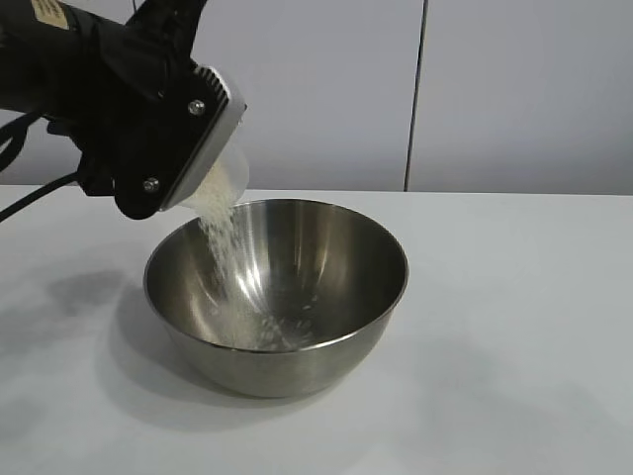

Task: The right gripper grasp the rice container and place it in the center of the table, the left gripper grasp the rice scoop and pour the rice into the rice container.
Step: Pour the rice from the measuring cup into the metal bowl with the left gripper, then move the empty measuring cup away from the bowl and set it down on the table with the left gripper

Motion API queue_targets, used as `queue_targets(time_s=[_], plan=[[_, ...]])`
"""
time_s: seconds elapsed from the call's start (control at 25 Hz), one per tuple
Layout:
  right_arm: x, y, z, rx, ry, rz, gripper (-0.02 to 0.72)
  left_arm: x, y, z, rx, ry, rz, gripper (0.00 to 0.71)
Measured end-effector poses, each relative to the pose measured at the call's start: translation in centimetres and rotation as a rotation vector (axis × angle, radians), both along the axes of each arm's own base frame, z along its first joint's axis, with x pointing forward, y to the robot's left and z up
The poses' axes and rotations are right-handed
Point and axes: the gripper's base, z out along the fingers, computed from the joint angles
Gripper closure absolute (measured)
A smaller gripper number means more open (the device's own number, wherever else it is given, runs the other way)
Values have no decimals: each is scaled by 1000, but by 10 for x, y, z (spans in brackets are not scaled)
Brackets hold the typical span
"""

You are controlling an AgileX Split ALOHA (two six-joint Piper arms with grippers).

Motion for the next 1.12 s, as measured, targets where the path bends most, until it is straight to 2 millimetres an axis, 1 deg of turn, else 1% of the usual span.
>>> queue_targets(time_s=[0.4, 0.56, 0.72, 0.8, 0.88, 1.0, 1.12], plan=[[0, 0, 0, 0, 0, 0, 201, 8, -5, -2, 188, -249, -82, 702], [0, 0, 0, 0, 0, 0, 201, 9, -5, 3, 190, -306, -82, 702], [0, 0, 0, 0, 0, 0, 201, 9, -5, 4, 175, -307, -71, 702], [0, 0, 0, 0, 0, 0, 201, 10, -4, 5, 101, -277, -29, 702], [0, 0, 0, 0, 0, 0, 201, 12, -2, 10, -40, -242, 41, 702], [0, 0, 0, 0, 0, 0, 201, 16, 4, 19, -349, -168, 177, 702], [0, 0, 0, 0, 0, 0, 201, 19, 14, 29, -708, -72, 320, 702]])
